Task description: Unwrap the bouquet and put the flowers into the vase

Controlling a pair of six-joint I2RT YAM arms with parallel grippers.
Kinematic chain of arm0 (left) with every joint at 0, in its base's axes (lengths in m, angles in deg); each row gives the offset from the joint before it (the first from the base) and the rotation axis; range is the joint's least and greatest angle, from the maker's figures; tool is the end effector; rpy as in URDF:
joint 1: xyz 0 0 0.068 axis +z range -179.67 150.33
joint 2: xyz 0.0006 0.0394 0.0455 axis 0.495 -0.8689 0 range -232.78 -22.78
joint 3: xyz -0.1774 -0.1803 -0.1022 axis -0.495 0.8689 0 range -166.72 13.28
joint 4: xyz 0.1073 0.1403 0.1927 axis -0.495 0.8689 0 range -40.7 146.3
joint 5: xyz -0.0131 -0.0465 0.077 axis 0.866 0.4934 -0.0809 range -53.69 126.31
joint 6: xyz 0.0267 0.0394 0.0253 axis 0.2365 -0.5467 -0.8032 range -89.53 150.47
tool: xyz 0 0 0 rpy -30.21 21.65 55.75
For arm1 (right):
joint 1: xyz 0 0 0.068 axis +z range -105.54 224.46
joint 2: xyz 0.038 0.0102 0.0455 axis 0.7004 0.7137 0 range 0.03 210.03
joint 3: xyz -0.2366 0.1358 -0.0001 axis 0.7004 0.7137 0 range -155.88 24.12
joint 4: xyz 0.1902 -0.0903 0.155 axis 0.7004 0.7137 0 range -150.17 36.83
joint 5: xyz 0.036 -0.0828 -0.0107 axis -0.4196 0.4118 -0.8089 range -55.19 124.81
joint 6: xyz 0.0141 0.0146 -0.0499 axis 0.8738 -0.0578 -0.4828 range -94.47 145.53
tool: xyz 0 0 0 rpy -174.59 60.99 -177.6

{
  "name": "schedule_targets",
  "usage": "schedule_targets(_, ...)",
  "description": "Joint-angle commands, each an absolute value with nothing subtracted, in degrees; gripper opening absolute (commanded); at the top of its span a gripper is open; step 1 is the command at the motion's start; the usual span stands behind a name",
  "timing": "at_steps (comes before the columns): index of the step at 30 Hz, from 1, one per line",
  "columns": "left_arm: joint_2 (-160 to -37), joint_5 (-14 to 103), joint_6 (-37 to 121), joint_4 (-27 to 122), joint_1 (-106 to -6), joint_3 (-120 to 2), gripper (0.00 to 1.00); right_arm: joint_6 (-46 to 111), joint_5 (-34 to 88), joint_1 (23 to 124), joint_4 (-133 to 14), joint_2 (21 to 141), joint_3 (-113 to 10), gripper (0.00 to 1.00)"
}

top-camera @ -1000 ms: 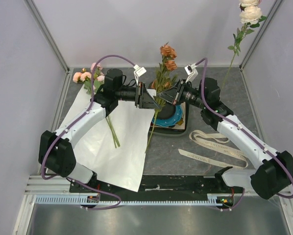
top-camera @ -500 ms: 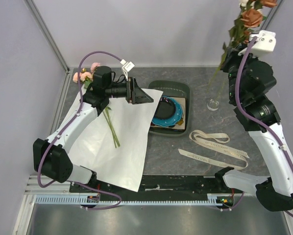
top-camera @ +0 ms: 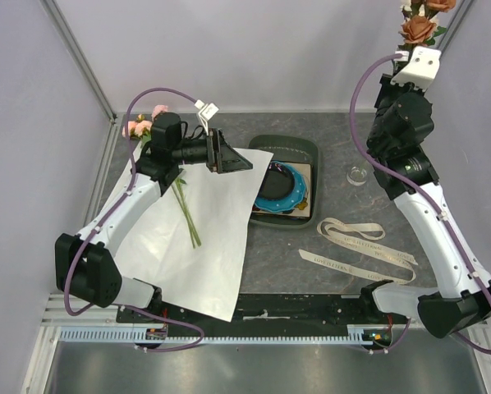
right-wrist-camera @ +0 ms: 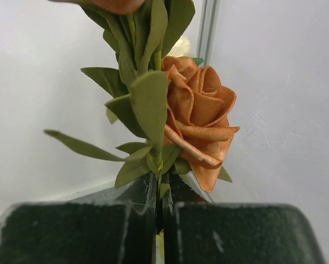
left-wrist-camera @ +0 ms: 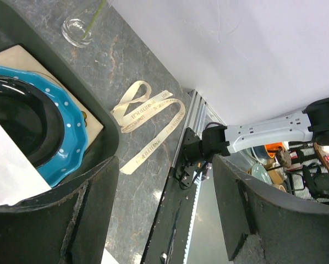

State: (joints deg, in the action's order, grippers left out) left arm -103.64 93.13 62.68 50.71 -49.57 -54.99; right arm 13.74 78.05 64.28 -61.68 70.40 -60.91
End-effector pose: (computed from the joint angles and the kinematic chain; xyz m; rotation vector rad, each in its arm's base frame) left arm 0.2915 -0.1372 0.3567 0.5696 1.8921 -1.5092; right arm 0.2426 0.0615 0.5101 0.2865 1.3459 -0.3676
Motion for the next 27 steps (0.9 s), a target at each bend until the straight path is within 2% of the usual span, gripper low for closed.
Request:
schedule_targets(1, -101.35, 93.00, 64.31, 47.19, -48.83, -54.57, 0.75, 14.36, 76.74, 62.04, -70.00, 69.90, -58.94, 0.00)
schedule_targets(6, -100.74, 93.00, 65.80, 45.09, -48.13, -53.52, 0.75, 14.89, 75.33, 61.60, -76.33, 69.73, -55.60, 0.00)
schedule_targets(27, -101.18, 93.88, 67.30, 42.80, -47.25, -52.64, 0.75, 13.49, 74.36, 59.67, -80.99, 75.18, -55.33, 0.00)
